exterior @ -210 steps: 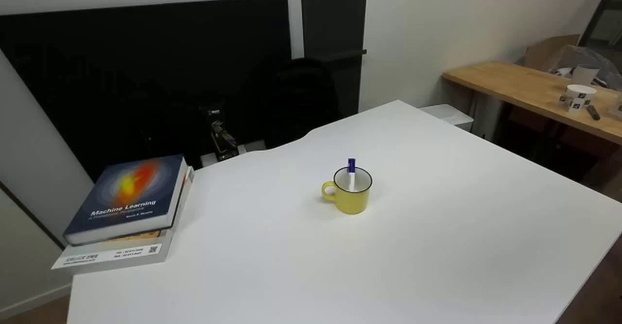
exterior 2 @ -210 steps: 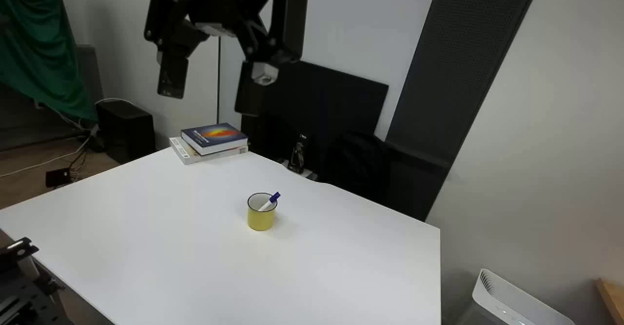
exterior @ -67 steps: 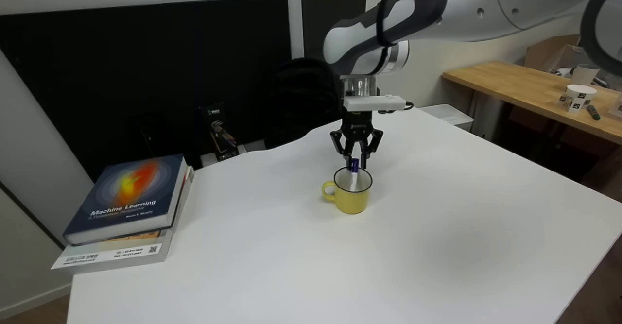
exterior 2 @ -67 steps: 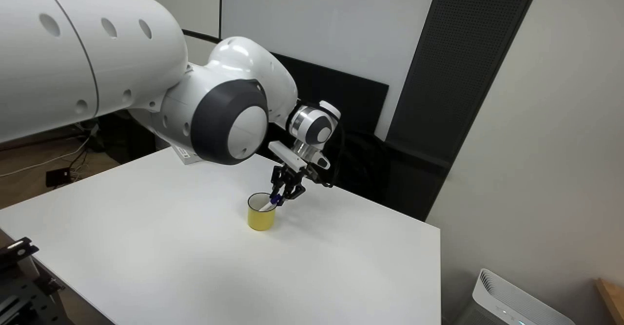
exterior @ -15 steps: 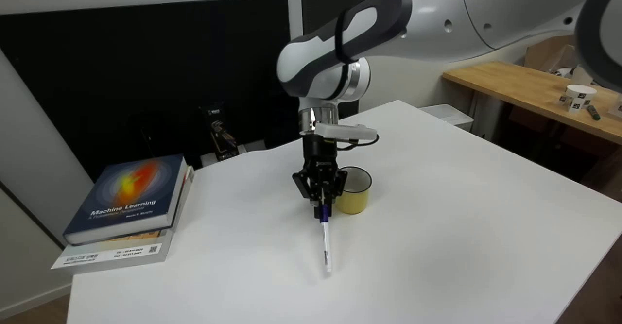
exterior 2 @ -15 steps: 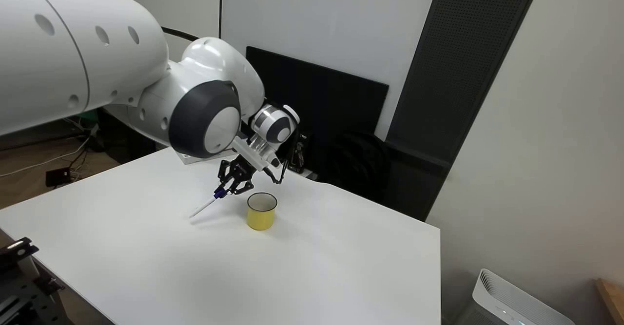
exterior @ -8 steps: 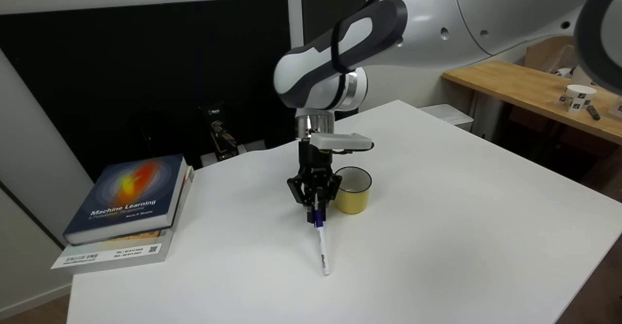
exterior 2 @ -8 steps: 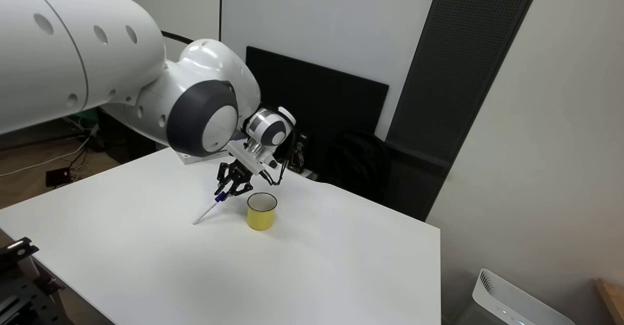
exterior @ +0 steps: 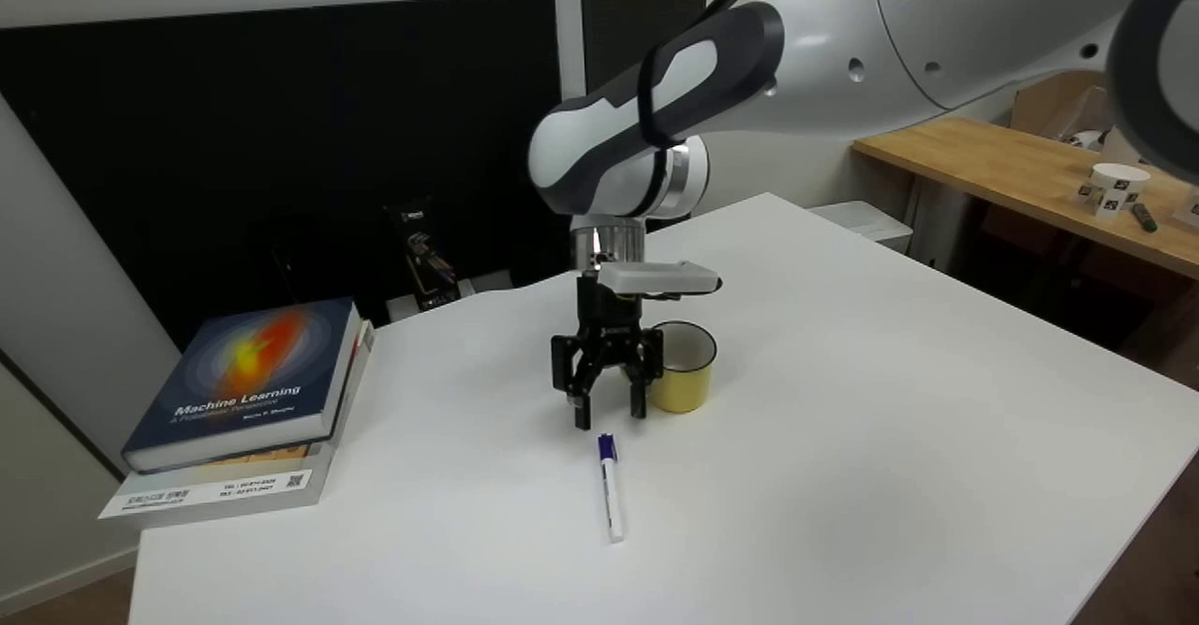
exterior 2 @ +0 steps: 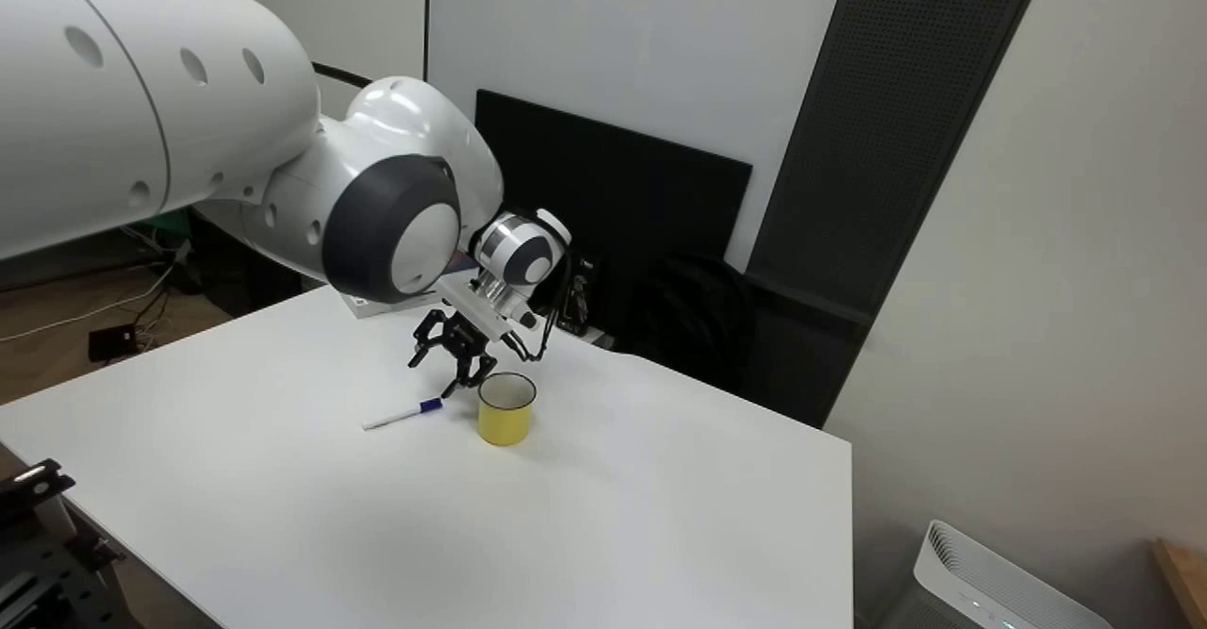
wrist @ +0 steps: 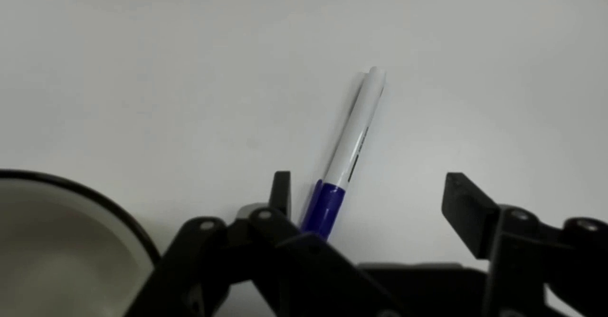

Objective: Remove the marker from the cup.

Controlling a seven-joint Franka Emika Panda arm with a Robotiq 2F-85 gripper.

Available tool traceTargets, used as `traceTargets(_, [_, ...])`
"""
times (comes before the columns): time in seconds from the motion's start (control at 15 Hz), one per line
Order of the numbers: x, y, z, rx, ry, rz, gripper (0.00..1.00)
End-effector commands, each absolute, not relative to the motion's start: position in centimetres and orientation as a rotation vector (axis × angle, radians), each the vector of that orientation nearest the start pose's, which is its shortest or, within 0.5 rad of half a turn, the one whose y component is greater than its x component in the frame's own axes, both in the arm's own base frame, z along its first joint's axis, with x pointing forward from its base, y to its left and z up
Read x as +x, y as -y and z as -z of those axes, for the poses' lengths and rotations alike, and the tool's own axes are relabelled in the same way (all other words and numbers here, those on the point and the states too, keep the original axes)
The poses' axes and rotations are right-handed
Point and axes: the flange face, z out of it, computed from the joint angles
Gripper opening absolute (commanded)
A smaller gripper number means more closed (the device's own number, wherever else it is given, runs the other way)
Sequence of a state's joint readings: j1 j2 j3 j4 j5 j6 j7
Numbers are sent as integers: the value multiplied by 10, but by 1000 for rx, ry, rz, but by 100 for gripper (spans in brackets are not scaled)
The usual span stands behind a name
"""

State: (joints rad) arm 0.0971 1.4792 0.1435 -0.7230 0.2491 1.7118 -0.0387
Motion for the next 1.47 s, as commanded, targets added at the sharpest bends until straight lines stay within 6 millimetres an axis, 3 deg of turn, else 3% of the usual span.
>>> traceTargets(0.0, [709,-148,-9,-2742,82,-667,100])
traceTargets(0.67, [742,-145,-69,-2815,34,-519,100])
traceTargets(1.4, [776,-111,-107,-3021,-17,-236,100])
